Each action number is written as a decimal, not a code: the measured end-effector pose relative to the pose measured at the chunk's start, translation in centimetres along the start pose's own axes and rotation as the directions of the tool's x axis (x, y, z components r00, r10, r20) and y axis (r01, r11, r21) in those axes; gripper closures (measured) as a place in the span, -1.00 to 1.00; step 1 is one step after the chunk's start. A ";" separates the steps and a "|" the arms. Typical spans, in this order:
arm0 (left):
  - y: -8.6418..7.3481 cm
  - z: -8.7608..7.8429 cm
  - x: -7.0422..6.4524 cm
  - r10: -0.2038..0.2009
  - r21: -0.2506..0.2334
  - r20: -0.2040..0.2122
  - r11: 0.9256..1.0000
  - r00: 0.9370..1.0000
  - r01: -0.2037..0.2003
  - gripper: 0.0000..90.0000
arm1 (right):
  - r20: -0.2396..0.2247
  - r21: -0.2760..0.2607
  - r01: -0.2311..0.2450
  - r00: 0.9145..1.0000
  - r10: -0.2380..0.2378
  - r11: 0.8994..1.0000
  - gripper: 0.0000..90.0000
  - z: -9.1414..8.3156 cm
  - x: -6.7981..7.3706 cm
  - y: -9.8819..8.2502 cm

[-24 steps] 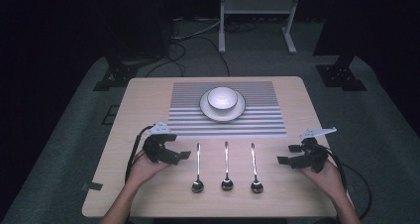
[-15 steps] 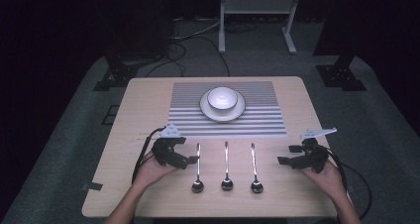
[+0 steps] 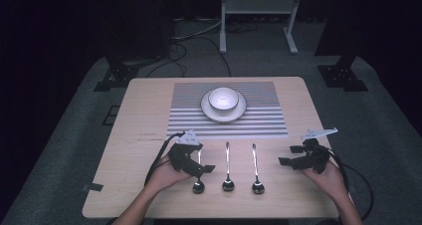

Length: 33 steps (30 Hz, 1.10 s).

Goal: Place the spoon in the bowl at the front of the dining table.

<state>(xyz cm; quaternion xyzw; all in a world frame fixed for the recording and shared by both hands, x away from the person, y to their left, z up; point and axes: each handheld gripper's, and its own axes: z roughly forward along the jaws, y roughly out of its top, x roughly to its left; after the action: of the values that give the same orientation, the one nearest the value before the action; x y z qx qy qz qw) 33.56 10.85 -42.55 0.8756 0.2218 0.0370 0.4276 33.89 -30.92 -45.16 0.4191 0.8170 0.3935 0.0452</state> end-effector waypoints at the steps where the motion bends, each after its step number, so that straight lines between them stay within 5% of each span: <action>1: 0.1 0.1 -0.1 0.003 0.002 0.002 1.000 1.000 -0.003 -0.87 | -0.001 0.001 0.000 1.000 0.000 1.000 -0.61 0.0 0.0 0.0; 17: 1.1 2.8 -2.7 0.105 0.054 0.051 0.993 0.993 -0.107 -0.79 | -0.006 0.008 0.000 1.000 0.000 1.000 -0.60 0.1 0.1 -0.1; 33: 1.0 4.6 -4.6 0.193 0.091 0.103 0.975 0.976 -0.203 -0.25 | -0.008 0.011 0.008 1.000 -0.008 1.000 -0.55 0.0 0.3 0.0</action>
<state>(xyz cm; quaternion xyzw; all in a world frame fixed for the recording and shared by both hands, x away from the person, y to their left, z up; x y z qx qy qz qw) 31.00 4.99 -44.12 0.9145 0.1147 0.0270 0.3871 33.68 -30.67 -45.14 0.4145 0.8211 0.3903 0.0412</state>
